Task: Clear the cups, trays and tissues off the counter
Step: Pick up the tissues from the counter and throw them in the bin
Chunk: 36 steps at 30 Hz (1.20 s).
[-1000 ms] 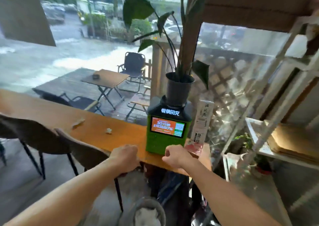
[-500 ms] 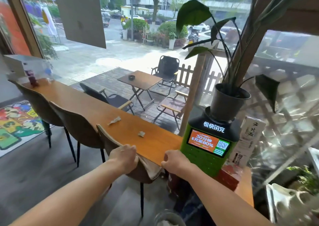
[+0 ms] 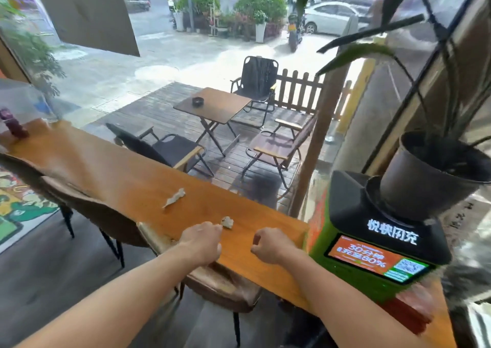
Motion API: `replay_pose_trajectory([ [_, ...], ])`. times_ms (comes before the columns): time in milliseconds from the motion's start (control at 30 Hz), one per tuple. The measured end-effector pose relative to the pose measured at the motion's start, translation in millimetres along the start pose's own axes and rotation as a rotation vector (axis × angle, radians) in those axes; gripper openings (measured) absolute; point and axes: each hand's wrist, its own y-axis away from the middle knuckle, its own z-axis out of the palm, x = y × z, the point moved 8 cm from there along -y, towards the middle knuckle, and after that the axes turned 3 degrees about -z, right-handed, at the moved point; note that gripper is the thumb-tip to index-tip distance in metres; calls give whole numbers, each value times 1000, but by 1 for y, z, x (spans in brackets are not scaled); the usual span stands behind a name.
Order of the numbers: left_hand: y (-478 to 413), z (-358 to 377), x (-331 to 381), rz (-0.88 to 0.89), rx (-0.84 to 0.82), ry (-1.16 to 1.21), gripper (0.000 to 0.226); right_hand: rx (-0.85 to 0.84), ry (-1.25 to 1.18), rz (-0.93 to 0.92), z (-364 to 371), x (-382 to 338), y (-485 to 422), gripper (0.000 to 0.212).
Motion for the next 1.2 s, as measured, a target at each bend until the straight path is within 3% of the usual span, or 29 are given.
replay_pose_trajectory([
  [300,-85,39,-36,22,-183,32,5,-24,-162,112,35,15,-71,18],
  [500,-149,72,-54,131,-255,12,14,8,-264,240,57,19,-118,20],
  [867,-258,117,-61,562,-151,-87,36,181,-344,499,104,0,-204,39],
  [1100,-297,148,-58,739,-240,16,36,292,-332,580,131,8,-224,20],
  [1200,-297,151,-56,780,-264,48,18,333,-354,615,139,13,-219,12],
])
